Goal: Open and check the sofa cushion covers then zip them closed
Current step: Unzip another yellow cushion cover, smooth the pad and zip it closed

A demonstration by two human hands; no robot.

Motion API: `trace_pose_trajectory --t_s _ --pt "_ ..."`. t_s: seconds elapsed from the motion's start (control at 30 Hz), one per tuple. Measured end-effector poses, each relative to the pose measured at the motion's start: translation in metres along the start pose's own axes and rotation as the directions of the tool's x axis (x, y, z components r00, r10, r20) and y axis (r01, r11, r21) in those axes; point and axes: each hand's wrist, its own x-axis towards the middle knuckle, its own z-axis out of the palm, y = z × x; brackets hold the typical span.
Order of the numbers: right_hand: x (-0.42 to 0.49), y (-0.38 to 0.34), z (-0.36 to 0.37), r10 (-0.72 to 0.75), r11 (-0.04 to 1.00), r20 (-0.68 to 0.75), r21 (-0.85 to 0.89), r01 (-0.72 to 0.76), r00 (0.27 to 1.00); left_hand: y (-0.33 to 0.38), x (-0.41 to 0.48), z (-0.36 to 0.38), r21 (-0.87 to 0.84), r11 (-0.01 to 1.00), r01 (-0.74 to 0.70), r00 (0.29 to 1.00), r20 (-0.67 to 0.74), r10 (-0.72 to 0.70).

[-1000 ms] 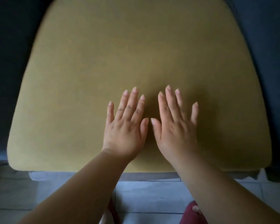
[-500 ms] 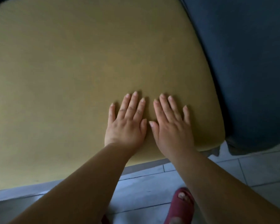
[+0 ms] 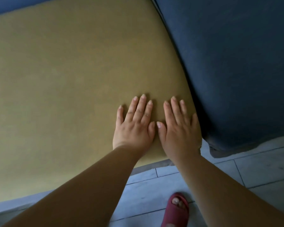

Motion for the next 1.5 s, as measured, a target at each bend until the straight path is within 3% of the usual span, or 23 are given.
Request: trace_pose_trajectory --t_s 0.23,0.5,0.63,0.73,0.87,1.13,1.3,1.4,1.5 --pt "-0.001 0.004 0.009 -0.019 1.000 -0.023 0.008 0.019 1.000 0.001 0.002 0.014 0.018 0.999 -0.030 0.996 -0.087 0.032" --pt "0.000 0.001 0.003 -0.011 1.000 -0.003 0.027 0.011 1.000 0.000 0.000 -0.009 -0.080 0.996 -0.029 0.999 0.042 0.032" --pt "-0.006 -0.020 -0.009 0.010 0.995 -0.018 0.098 -0.008 1.000 -0.033 -0.032 -0.013 -0.229 0.970 -0.075 0.992 -0.112 0.050" --pt "-0.036 -0.072 -0.010 -0.146 0.960 -0.096 0.228 0.165 0.985 -0.078 -0.090 -0.003 -0.306 0.951 0.051 0.949 -0.283 -0.142" --pt "-0.089 -0.159 0.005 -0.369 0.862 -0.151 0.312 0.399 0.917 -0.148 -0.159 0.009 -0.310 0.937 0.159 0.905 -0.334 -0.264" --pt "-0.123 -0.193 0.035 -0.451 0.892 -0.013 0.022 0.451 0.892 -0.197 -0.214 0.035 -0.138 0.990 0.032 0.934 -0.349 -0.079" --pt "-0.133 -0.185 0.053 -0.515 0.839 0.052 -0.175 0.516 0.855 -0.211 -0.230 0.056 0.006 1.000 -0.024 0.980 -0.195 0.024" --pt "-0.136 -0.182 0.074 -0.519 0.830 -0.002 -0.241 0.503 0.855 -0.213 -0.224 0.067 0.050 0.998 -0.026 0.977 -0.209 0.036" --pt "-0.132 -0.179 0.098 -0.546 0.827 -0.156 -0.258 0.500 0.823 -0.215 -0.215 0.086 0.115 0.993 -0.015 0.947 -0.318 0.051"
